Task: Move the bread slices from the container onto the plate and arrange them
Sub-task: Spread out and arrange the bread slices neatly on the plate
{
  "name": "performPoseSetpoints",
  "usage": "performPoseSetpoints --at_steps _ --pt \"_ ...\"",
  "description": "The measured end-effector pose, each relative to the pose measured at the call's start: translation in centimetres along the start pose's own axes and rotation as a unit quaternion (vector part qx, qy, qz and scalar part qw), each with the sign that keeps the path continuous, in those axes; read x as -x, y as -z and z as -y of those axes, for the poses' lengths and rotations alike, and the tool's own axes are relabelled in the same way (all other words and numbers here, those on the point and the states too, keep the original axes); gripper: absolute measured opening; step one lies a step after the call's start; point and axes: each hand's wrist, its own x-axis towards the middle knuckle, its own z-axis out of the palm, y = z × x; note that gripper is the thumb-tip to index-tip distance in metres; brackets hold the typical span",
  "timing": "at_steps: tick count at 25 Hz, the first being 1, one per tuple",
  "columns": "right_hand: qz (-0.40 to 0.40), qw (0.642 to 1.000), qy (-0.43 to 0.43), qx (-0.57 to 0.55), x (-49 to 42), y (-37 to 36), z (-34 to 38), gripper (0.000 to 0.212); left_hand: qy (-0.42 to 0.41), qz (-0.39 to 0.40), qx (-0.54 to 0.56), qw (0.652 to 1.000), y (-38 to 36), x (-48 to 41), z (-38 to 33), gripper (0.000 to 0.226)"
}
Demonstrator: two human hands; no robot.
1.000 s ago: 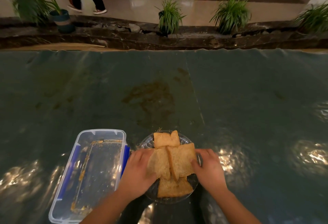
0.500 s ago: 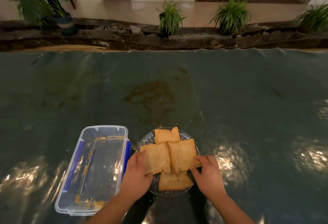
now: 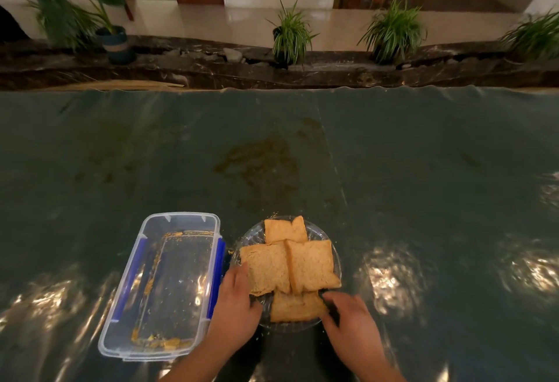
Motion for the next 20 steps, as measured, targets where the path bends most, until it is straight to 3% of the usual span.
performPoseSetpoints --at_steps 5,8,11,14,20 --pt "0.018 1.000 -0.011 0.014 0.3 -0.4 0.2 0.031 -0.038 0.000 -0.063 0.997 -0.3 0.5 0.5 0.072" --pt "-0.004 0.992 0.100 0.073 -1.0 -0.2 1.0 0.037 -0.112 0.027 -0.158 0.981 -0.4 0.2 0.1 0.068" --pt "0.059 0.977 0.159 0.133 -4.0 -0.5 3.2 0.039 -0.144 0.050 -0.240 0.959 -1.1 -0.4 -0.4 0.066" --pt "0.105 0.966 0.144 0.185 -6.0 -1.5 3.9 0.046 -0.125 0.063 -0.250 0.958 -1.4 -0.7 -0.1 0.068" --pt "0.057 0.970 0.090 0.218 -6.5 -2.7 3.6 0.050 -0.129 0.073 -0.268 0.952 -1.4 -0.7 0.4 0.075"
